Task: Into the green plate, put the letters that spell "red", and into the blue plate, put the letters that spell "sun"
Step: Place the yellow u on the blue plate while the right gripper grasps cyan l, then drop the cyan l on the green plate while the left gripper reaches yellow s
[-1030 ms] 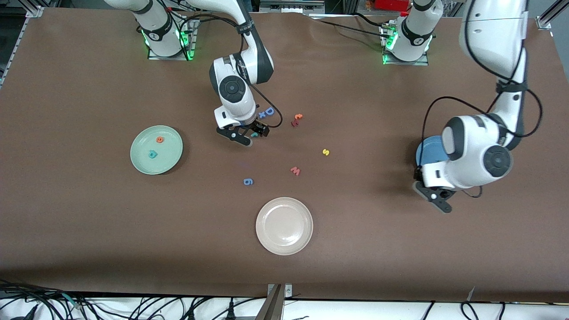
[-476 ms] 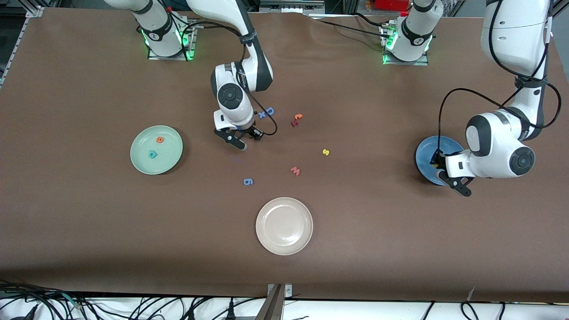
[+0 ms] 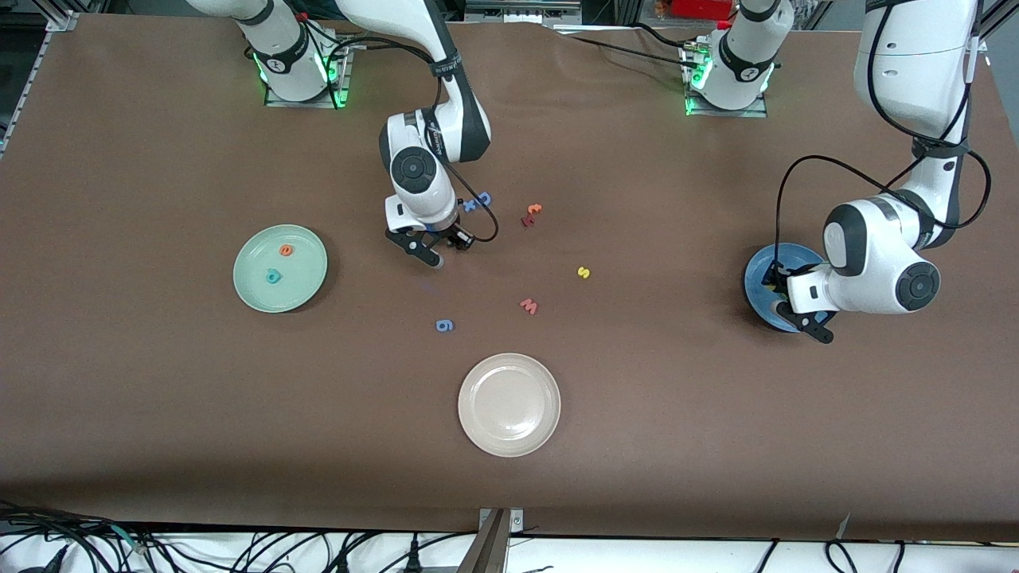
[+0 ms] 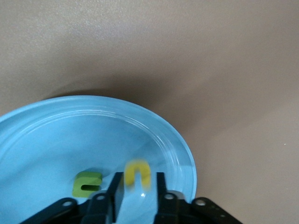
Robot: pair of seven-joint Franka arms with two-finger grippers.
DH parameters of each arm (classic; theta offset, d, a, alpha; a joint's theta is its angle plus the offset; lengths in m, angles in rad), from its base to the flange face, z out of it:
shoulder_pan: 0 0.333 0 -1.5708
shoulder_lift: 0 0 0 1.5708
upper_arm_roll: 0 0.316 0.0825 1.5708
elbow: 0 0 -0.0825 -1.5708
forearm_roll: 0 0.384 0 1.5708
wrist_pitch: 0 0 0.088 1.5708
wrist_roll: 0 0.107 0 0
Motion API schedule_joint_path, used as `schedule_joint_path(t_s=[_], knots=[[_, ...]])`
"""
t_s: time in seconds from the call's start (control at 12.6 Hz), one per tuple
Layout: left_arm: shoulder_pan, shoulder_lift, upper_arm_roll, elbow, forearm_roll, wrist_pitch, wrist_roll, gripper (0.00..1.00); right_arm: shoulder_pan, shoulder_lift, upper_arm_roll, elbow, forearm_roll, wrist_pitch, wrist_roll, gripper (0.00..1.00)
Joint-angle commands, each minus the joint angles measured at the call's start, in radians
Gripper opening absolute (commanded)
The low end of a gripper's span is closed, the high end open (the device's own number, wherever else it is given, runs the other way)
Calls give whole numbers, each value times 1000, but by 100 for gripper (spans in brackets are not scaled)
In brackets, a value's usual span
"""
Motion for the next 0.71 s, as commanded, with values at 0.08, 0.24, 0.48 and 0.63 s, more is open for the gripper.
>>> schedule_joint_path(t_s=[0.08, 0.24, 0.48, 0.63], knots=[[-8, -17, -2, -3, 23, 20, -24, 100, 19, 1, 5, -11, 28, 17, 5, 42], [-14, -58, -11, 15, 28, 14, -22, 100, 19, 1, 6, -9, 28, 20, 2, 22], [-109, -89, -31, 53, 57, 14, -103, 100, 16, 0, 3, -6, 27, 13, -15, 9], [-183, -91, -42, 61, 52, 14, -273, 100, 15, -5, 0, -2, 25, 8, -18, 9]])
